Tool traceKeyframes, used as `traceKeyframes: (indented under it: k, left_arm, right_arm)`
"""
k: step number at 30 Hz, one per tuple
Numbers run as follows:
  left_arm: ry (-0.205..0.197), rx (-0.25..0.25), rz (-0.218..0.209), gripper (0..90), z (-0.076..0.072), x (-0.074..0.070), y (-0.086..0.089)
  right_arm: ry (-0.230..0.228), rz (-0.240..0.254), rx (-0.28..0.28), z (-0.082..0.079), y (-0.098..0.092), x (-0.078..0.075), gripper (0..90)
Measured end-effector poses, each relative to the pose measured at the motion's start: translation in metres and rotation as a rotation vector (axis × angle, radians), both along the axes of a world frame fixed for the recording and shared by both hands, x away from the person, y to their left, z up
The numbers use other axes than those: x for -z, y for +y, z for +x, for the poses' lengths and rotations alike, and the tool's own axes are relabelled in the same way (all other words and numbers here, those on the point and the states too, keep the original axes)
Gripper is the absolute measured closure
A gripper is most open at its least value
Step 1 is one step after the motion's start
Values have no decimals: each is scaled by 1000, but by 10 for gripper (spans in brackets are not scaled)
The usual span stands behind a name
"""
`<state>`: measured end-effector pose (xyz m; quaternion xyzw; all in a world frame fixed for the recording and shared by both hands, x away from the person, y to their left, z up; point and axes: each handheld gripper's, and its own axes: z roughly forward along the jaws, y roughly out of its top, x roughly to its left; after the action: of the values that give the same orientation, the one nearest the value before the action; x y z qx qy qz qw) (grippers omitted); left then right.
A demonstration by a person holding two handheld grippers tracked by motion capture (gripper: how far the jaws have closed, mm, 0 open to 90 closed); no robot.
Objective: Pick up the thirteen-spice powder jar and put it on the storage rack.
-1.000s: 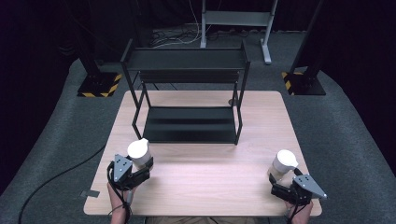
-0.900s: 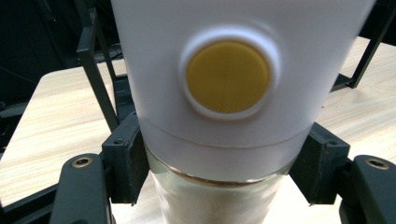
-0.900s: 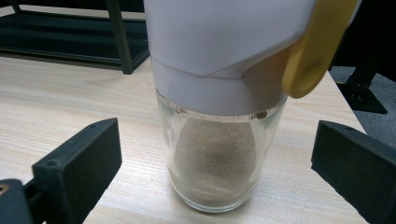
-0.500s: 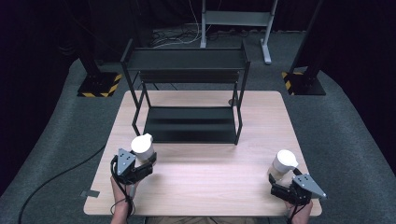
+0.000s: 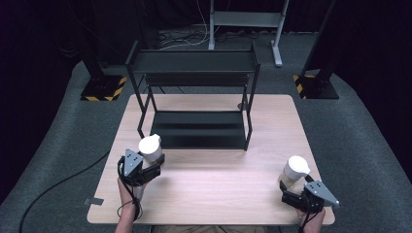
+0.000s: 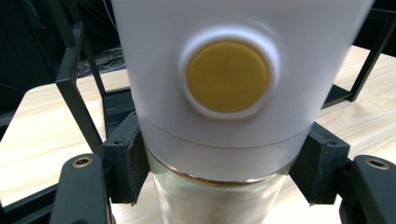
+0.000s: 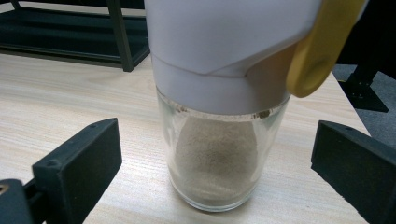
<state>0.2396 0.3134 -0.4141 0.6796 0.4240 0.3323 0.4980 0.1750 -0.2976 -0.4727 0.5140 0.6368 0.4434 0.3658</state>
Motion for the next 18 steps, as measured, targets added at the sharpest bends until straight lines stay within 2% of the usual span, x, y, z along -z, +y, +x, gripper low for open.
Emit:
traceKeyframes:
  k: [18]
  left_arm:
    - [-11, 18, 10, 301, 21, -7, -4]
  right_arm:
    - [5, 1, 0, 1, 0, -1, 8]
